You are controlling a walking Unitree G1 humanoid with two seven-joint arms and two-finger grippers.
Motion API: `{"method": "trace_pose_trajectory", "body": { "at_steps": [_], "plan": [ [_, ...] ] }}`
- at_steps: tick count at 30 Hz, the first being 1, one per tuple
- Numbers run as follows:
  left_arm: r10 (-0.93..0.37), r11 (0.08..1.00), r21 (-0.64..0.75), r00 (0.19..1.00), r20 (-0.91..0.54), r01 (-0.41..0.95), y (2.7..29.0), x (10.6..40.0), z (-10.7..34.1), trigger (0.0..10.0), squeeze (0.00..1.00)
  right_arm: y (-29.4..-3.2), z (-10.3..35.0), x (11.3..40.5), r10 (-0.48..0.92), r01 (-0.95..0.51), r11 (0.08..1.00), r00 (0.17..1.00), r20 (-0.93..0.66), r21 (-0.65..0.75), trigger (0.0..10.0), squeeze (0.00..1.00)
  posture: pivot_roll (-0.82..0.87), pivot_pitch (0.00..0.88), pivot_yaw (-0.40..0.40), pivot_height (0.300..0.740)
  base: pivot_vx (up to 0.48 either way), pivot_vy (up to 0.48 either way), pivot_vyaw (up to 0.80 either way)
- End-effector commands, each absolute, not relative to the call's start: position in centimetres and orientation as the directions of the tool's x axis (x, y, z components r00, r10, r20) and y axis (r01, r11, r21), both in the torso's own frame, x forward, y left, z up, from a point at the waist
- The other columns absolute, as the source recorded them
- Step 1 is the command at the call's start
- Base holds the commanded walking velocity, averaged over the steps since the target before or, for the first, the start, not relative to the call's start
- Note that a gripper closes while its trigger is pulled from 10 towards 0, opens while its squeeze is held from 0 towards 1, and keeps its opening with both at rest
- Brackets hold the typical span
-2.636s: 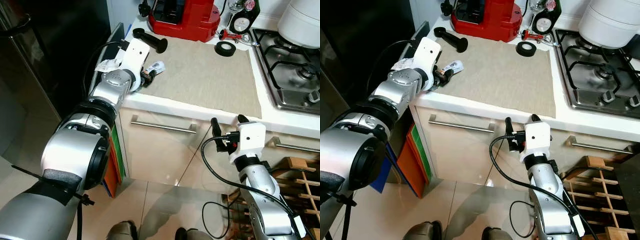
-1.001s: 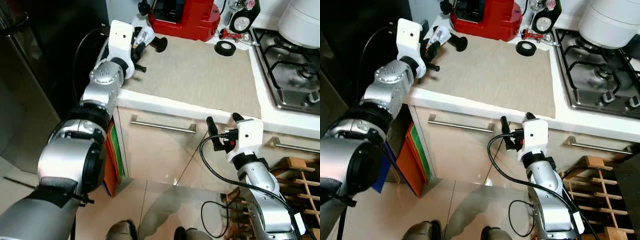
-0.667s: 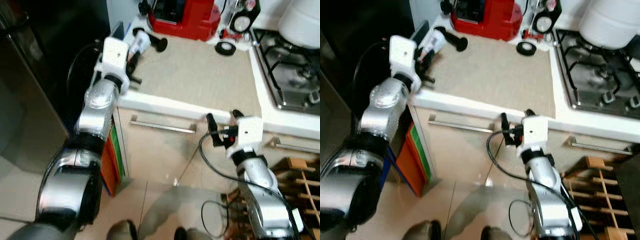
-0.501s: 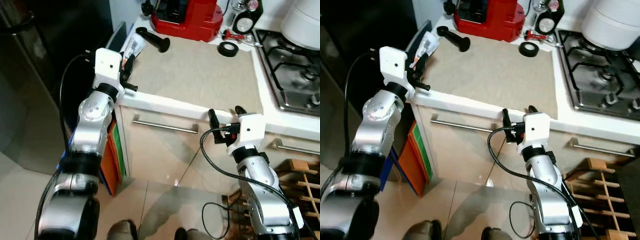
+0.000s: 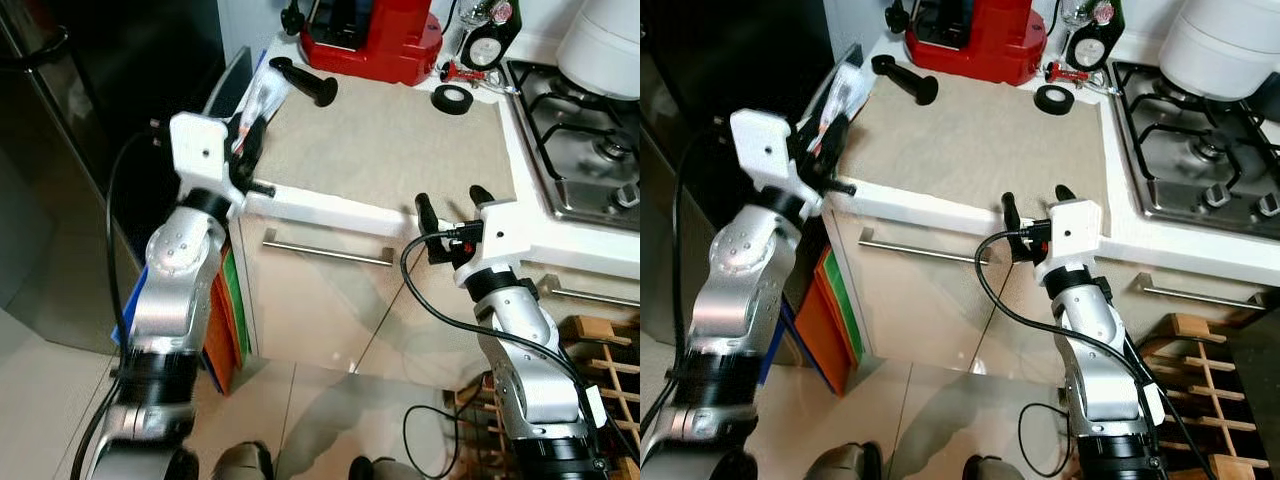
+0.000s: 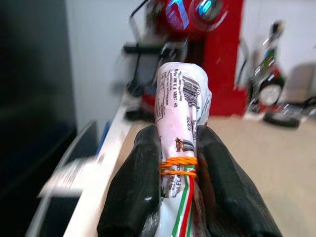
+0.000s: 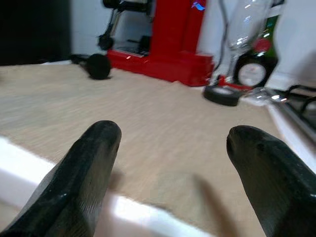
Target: Restocking fridge
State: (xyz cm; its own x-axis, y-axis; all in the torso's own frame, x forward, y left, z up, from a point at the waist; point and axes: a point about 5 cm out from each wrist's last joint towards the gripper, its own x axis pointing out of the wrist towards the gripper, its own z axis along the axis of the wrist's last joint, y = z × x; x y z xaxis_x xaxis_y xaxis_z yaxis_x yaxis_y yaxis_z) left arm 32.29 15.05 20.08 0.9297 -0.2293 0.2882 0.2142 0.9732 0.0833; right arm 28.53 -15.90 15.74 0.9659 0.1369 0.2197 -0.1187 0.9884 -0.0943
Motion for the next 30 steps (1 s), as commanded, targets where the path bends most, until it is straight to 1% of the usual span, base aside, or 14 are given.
{"method": "trace_pose_trajectory", "body": {
  "at_steps": [1, 7, 8, 9, 10, 11, 14, 16, 18, 19, 20, 21, 24, 30],
  "plan": [
    [-0.237, 0.971, 0.091, 0.922, 0.308, 0.219, 14.8, 31.8, 20.7, 0.0, 0.0, -16.3, 15.7, 28.5, 0.113, -0.096, 0.992, 0.967, 0.228, -0.086, 10.0, 0.0, 0.09, 0.045, -0.05, 0.74, 0.0, 0.0, 0.0],
    [-0.262, 0.965, 0.054, 0.921, 0.29, 0.257, 14.2, 30.2, 19.8, 0.0, 0.0, -15.5, 16.0, 28.7, 0.171, -0.168, 0.985, 0.959, 0.225, -0.032, 10.0, 0.0, 0.1, 0.043, -0.047, 0.74, 0.0, 0.0, 0.0],
    [-0.249, 0.968, 0.035, 0.932, 0.263, 0.248, 14.0, 29.4, 19.2, 0.0, 0.0, -14.7, 15.8, 28.8, 0.269, -0.279, 0.96, 0.946, 0.183, 0.035, 10.0, 0.0, 0.11, 0.044, -0.046, 0.74, 0.0, 0.0, 0.0],
    [-0.249, 0.968, 0.035, 0.932, 0.263, 0.248, 14.0, 29.4, 19.2, 0.0, 0.0, -14.7, 15.8, 28.8, 0.269, -0.279, 0.96, 0.946, 0.183, 0.035, 10.0, 0.0, 0.11, 0.044, -0.046, 0.74, 0.0, 0.0, 0.0],
    [-0.24, 0.97, 0.022, 0.938, 0.249, 0.243, 13.9, 28.8, 18.8, 0.0, 0.0, -14.0, 15.7, 28.7, 0.385, -0.401, 0.91, 0.911, 0.149, 0.101, 10.0, 0.0, 0.11, 0.048, -0.048, 0.74, 0.0, 0.0, 0.0],
    [-0.239, 0.97, 0.025, 0.939, 0.246, 0.241, 13.7, 28.6, 18.7, 0.0, 0.0, -13.6, 15.6, 28.6, 0.441, -0.457, 0.879, 0.888, 0.131, 0.138, 10.0, 0.0, 0.12, 0.048, -0.05, 0.74, 0.0, 0.0, 0.0],
    [-0.241, 0.97, 0.035, 0.939, 0.246, 0.24, 13.5, 28.4, 18.6, 0.0, 0.0, -13.4, 15.6, 28.5, 0.5, -0.513, 0.841, 0.858, 0.115, 0.172, 10.0, 0.0, 0.12, 0.045, -0.052, 0.74, 0.0, 0.0, 0.0],
    [-0.239, 0.971, 0.067, 0.941, 0.24, 0.23, 13.4, 28.4, 18.6, 0.0, 0.0, -13.7, 15.7, 28.7, 0.478, -0.492, 0.859, 0.87, 0.12, 0.143, 10.0, 0.0, 0.12, 0.042, -0.056, 0.74, 0.0, 0.0, 0.0],
    [-0.223, 0.974, 0.09, 0.953, 0.204, 0.208, 13.7, 28.5, 17.8, 0.0, 0.0, -15.0, 16.1, 29.7, 0.329, -0.341, 0.938, 0.932, 0.153, 0.064, 10.0, 0.0, 0.12, 0.04, -0.057, 0.74, 0.0, 0.0, 0.0],
    [-0.223, 0.974, 0.09, 0.953, 0.204, 0.208, 13.7, 28.5, 17.8, 0.0, 0.0, -15.0, 16.1, 29.7, 0.329, -0.341, 0.938, 0.932, 0.153, 0.064, 10.0, 0.0, 0.12, 0.04, -0.057, 0.74, 0.0, 0.0, 0.0],
    [-0.206, 0.975, 0.122, 0.965, 0.16, 0.187, 14.2, 28.4, 16.6, 0.0, 0.0, -16.0, 15.8, 30.1, 0.205, -0.202, 0.979, 0.968, 0.146, -0.034, 10.0, 0.0, 0.12, 0.039, -0.056, 0.74, 0.0, 0.0, 0.0],
    [-0.191, 0.975, 0.138, 0.972, 0.134, 0.173, 14.5, 28.3, 16.0, 0.0, 0.0, -16.4, 15.6, 30.0, 0.16, -0.154, 0.987, 0.977, 0.139, -0.05, 10.0, 0.0, 0.12, 0.039, -0.056, 0.74, 0.0, 0.0, 0.0],
    [-0.162, 0.98, 0.128, 0.983, 0.089, 0.15, 15.0, 28.2, 15.0, 0.0, 0.0, -16.8, 15.1, 29.7, 0.099, -0.089, 0.993, 0.987, 0.128, -0.081, 10.0, 0.0, 0.12, 0.041, -0.053, 0.74, 0.0, 0.0, 0.0],
    [-0.146, 0.985, 0.102, 0.986, 0.077, 0.138, 14.9, 27.8, 14.7, 0.0, 0.0, -15.3, 13.1, 27.6, 0.087, -0.071, 0.988, 0.99, 0.111, -0.139, 10.0, 0.0, 0.12, 0.042, -0.043, 0.74, 0.0, 0.0, 0.0]
  ]
}}
